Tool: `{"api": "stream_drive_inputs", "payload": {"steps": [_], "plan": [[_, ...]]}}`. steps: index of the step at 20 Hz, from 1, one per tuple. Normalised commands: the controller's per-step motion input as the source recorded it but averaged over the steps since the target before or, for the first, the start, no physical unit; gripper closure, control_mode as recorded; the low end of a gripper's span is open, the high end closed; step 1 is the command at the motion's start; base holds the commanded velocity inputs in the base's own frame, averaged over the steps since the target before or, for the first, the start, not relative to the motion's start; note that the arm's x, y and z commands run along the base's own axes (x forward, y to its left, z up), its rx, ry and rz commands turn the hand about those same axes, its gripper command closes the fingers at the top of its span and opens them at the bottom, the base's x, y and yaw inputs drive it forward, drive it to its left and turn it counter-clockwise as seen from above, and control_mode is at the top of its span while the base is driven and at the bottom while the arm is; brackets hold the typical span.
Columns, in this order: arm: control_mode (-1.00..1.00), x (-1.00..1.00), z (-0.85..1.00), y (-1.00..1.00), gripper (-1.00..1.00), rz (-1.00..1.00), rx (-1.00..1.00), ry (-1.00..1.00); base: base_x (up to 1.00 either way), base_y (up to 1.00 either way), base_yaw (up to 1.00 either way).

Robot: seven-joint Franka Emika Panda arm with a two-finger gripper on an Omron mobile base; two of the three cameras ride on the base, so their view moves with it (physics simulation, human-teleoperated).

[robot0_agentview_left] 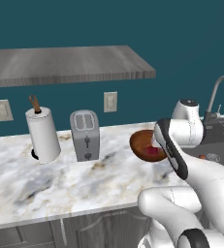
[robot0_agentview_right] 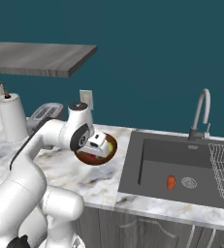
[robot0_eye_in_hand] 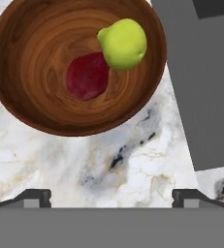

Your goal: Pick the pears from the cabinet and place them in one bowl. Pick the sweet potato from the sink and place it in the other bowl.

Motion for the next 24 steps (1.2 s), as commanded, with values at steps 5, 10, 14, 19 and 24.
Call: {"api": "stream_drive_inputs", "payload": {"steps": [5, 10, 14, 19, 24], "plan": [[-1.0, -0.43, 0.0, 0.23, -1.0, 0.08, 0.0, 0.0, 0.0, 0.0, 0.0], [-1.0, -0.2, 0.0, 0.08, -1.0, 0.05, 0.0, 0.0, 0.0, 0.0, 0.0], [-1.0, 0.0, 0.0, 0.0, -1.0, 0.0, 0.0, 0.0, 0.0, 0.0, 0.0], [-1.0, -0.01, 0.0, 0.0, -1.0, 0.0, 0.0, 0.0, 0.0, 0.0, 0.0], [1.0, -0.02, 0.0, 0.0, -1.0, 0.0, 0.0, 0.0, -0.32, 0.0, 0.0]]}}
